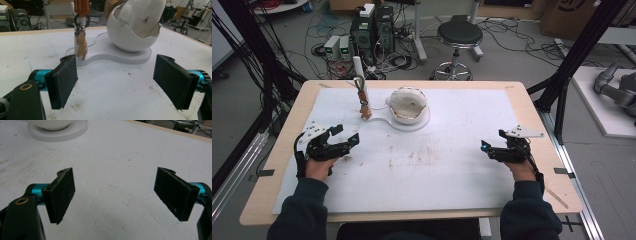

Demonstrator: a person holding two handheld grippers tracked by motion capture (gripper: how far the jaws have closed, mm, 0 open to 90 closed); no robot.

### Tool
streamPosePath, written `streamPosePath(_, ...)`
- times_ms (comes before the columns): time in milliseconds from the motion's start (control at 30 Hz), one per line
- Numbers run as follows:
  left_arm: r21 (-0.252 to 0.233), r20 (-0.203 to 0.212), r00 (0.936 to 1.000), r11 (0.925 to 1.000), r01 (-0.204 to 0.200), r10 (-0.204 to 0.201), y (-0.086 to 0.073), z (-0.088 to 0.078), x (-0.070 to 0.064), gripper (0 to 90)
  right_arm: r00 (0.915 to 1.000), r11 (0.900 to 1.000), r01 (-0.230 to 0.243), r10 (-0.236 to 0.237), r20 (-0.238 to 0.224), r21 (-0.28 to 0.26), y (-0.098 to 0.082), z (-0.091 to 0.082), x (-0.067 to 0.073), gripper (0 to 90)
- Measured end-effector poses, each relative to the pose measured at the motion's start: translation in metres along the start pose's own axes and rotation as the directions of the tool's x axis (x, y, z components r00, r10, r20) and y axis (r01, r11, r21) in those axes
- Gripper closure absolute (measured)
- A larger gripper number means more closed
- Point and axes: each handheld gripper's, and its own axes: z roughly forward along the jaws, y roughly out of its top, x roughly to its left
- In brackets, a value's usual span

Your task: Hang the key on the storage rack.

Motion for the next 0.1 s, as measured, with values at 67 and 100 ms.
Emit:
streamPosePath(67, 0.003, -0.002, 1.0, 1.0, -0.001, 0.001, -0.0001, 0.0001, 0.0, 19.2, 1.0, 1.0, -0.004, 0.004, -0.001, 0.004, -0.0001, 0.0008, 0.0001, 17.4)
streamPosePath(100, 0.006, -0.001, 1.0, 1.0, -0.002, 0.002, -0.0002, 0.0001, 0.0001, 19.2, 1.0, 1.0, -0.005, 0.005, -0.002, 0.006, -0.0002, 0.0013, 0.0001, 17.4)
